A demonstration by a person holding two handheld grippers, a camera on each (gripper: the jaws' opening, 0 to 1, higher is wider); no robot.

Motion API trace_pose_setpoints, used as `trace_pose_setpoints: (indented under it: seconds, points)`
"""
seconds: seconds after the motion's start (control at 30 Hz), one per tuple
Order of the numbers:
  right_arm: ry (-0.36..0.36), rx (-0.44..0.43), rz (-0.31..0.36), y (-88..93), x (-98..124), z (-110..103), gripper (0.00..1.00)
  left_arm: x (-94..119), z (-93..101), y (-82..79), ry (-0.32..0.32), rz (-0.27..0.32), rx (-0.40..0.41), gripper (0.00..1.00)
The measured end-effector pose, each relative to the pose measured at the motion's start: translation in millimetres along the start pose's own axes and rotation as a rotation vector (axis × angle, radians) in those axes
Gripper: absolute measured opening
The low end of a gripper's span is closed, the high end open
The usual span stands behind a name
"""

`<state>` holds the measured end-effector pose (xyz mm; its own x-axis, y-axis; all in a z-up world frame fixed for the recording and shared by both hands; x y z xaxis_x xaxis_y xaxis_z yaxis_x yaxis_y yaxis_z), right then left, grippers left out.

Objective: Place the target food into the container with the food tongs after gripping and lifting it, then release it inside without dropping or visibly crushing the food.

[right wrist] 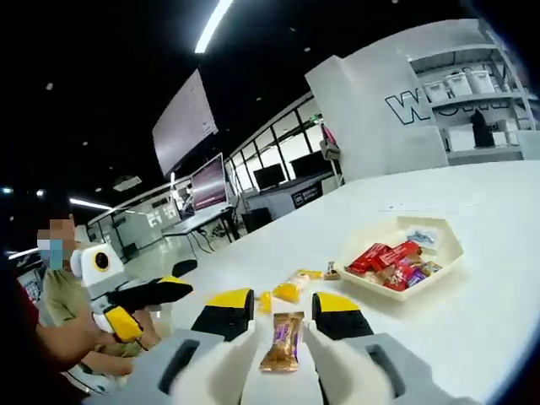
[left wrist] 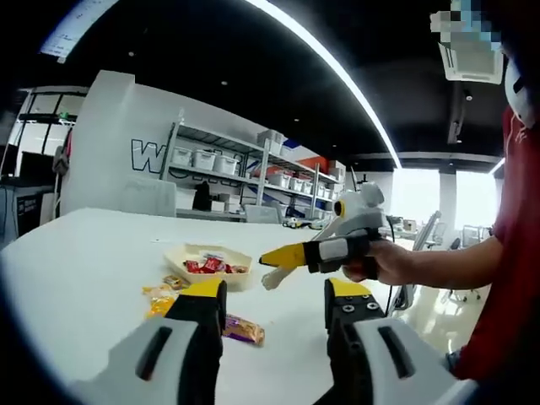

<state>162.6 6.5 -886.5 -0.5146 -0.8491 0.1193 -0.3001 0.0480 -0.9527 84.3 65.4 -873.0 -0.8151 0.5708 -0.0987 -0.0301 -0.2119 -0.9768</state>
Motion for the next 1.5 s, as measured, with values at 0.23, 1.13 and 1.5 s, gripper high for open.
trace_pose_setpoints:
  seconds: [0.23,1.13,1.5]
  points:
    - [0.023,0.053,-0.056,18.6,-36,-10,0.23,1,-5.5,8.7,-0.034,-0.027,-0.027,0.59]
    - [0.136,-0.167,-0.031,21.5,-39,24,0.17,9,-18.8,13.4,-0.074,-0.014,0.050,0.54]
    - [0.162,-0.069,0.059,-41.2,-39,54,0.17,6,-22.1,7.0,-0.078,-0.017,0.036,0.53]
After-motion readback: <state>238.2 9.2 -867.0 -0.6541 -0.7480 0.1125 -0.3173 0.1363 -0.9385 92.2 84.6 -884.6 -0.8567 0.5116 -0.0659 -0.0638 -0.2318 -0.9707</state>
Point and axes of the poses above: the point that each gripper's makers call its tool centre point, and the gripper's own axes: x roughly backward along the fingers, z roughly to its right, y roughly out of its underside, the point moved 1 cm from there along x, roughly backward along the fingers, and after that the axes turned 6 degrees about z, right-handed, at the moved point
